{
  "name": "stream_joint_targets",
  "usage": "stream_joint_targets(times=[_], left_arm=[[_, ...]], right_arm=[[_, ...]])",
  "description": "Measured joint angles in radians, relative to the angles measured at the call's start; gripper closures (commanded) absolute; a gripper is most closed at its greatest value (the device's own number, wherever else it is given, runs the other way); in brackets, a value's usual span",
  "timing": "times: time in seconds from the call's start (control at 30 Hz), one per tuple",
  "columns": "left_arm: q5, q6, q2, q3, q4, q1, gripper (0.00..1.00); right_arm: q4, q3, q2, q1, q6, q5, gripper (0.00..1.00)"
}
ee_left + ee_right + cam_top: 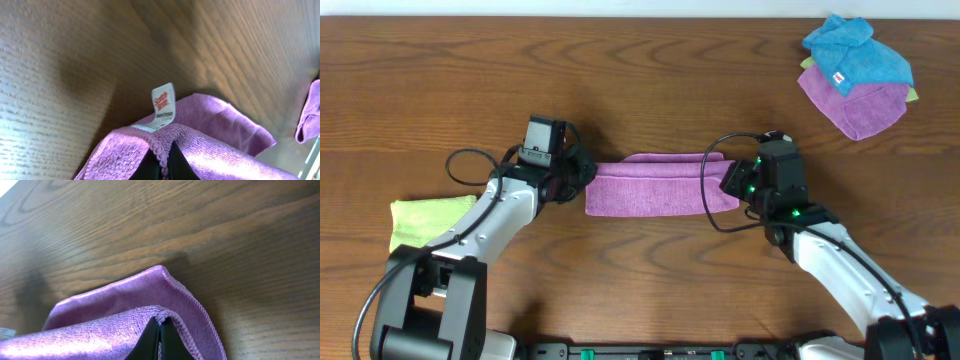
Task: Fold the cloth
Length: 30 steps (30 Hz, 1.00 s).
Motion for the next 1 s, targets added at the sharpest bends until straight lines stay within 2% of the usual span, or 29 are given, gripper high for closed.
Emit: stream_joint_targets(times=[0.47, 1.0], left_arm=[[-0.062, 0.0, 0.053, 0.0, 0.063, -0.045, 0.94], [-0.126, 0.0, 0.058, 0.0, 0.083, -0.05, 0.94]], right_arm=[[0.146, 0.0, 0.084, 0.0, -0.042, 0.022, 0.99], [0.228, 0.0, 0.145, 0.0, -0.073, 0.063, 0.99]])
